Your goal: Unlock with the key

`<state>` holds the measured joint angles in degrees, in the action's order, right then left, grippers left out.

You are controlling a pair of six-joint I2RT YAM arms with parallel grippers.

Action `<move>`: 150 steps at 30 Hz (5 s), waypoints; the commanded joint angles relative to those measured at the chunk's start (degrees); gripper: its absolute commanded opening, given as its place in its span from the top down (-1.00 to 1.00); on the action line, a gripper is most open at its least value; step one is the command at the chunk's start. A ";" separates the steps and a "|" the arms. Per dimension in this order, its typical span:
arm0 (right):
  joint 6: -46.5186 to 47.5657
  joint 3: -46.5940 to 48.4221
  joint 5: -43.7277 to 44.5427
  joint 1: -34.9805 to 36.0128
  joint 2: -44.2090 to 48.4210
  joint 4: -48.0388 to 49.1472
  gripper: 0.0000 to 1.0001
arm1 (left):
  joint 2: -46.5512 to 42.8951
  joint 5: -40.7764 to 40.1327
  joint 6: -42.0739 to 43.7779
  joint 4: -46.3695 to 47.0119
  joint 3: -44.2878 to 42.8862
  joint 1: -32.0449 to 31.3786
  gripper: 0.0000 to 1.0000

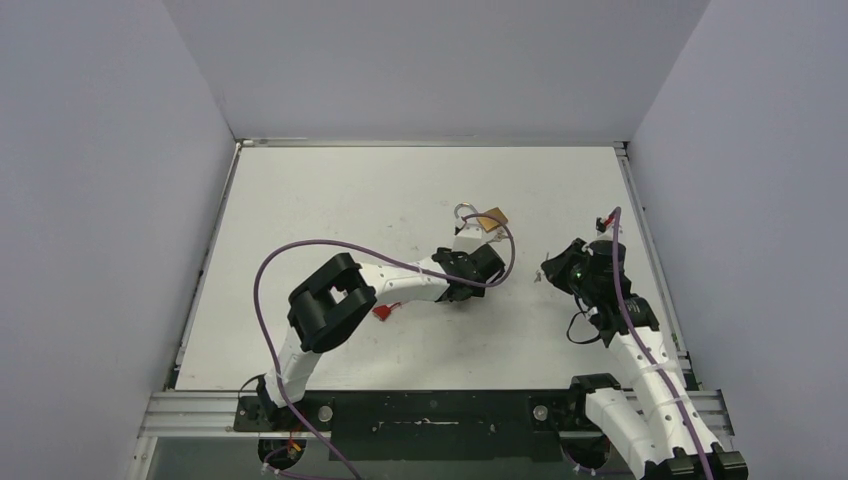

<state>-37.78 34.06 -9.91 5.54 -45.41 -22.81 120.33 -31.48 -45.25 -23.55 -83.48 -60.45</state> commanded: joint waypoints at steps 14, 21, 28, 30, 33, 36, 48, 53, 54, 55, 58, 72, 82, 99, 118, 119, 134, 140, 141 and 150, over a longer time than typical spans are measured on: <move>-1.33 0.63 -3.71 -0.50 3.36 -0.66 1.00 | 4.97 3.28 2.89 -14.81 -4.22 -1.95 -0.15; -0.75 0.92 -6.93 -0.47 3.60 -0.14 1.00 | 1.29 5.44 3.31 -12.50 -2.37 -0.32 0.38; 0.45 -0.81 -20.02 0.83 2.64 7.95 1.00 | -11.75 12.57 -0.73 -3.38 5.81 4.26 0.43; 0.26 -1.82 -22.16 2.81 2.80 10.57 1.00 | -16.65 15.20 -2.82 0.32 9.33 5.79 0.44; 0.25 -2.79 -21.14 9.08 2.59 13.43 1.00 | -23.43 18.87 -5.78 5.67 14.35 8.10 0.47; -0.20 -4.27 -19.15 15.56 1.92 16.24 1.00 | -28.26 21.42 -8.44 8.62 17.64 10.47 0.49; -0.30 -3.75 -11.13 34.36 -8.33 26.88 1.00 | -40.97 25.35 -19.96 16.21 26.13 15.48 0.52; -0.63 -0.57 -8.73 37.62 -13.41 28.35 1.00 | -44.43 24.70 -22.09 17.62 28.73 15.95 0.54; -0.49 0.07 -8.27 38.00 -14.26 28.32 1.00 | -44.65 24.69 -22.36 17.80 29.10 15.95 0.54; -0.37 0.49 -7.80 38.31 -14.75 28.55 1.00 | -44.91 24.78 -22.58 18.11 29.41 15.96 0.54; -0.34 1.64 -6.46 38.66 -15.72 28.81 1.00 | -45.33 25.15 -23.03 18.85 30.30 16.05 0.54; 0.60 6.03 -5.38 39.02 -19.70 25.84 1.00 | -45.71 25.59 -24.70 21.89 32.57 16.02 0.57; 1.30 6.82 -6.39 39.47 -21.18 24.68 1.00 | -46.24 25.36 -24.97 22.69 32.86 16.06 0.58; -0.13 7.06 -4.91 39.58 -22.34 24.63 1.00 | -46.77 27.21 -25.53 25.38 34.25 16.06 0.59; -8.34 11.82 1.56 39.61 -27.18 18.94 1.00 | -47.62 22.98 -29.61 26.50 37.05 15.09 0.64; -8.62 12.34 1.64 39.63 -27.71 18.61 1.00 | -47.57 22.56 -29.77 26.46 37.07 14.90 0.64; -8.93 16.56 5.21 39.63 -33.03 20.72 1.00 | -47.47 21.56 -35.70 28.66 38.31 13.89 0.70; -8.24 21.44 6.17 39.52 -36.23 19.63 1.00 | -47.46 22.29 -35.69 29.20 38.70 13.24 0.72; -7.24 22.41 6.44 39.58 -36.83 19.08 1.00 | -47.54 22.46 -35.45 28.98 38.70 13.19 0.72; 1.26 23.36 2.14 38.68 -38.31 22.33 1.00 | -49.19 26.51 -35.97 31.67 40.05 13.33 0.73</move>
<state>-41.06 55.79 -9.72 45.69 -83.48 -10.39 75.44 -15.51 -78.89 -0.60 -42.37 -44.91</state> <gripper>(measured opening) 0.034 0.545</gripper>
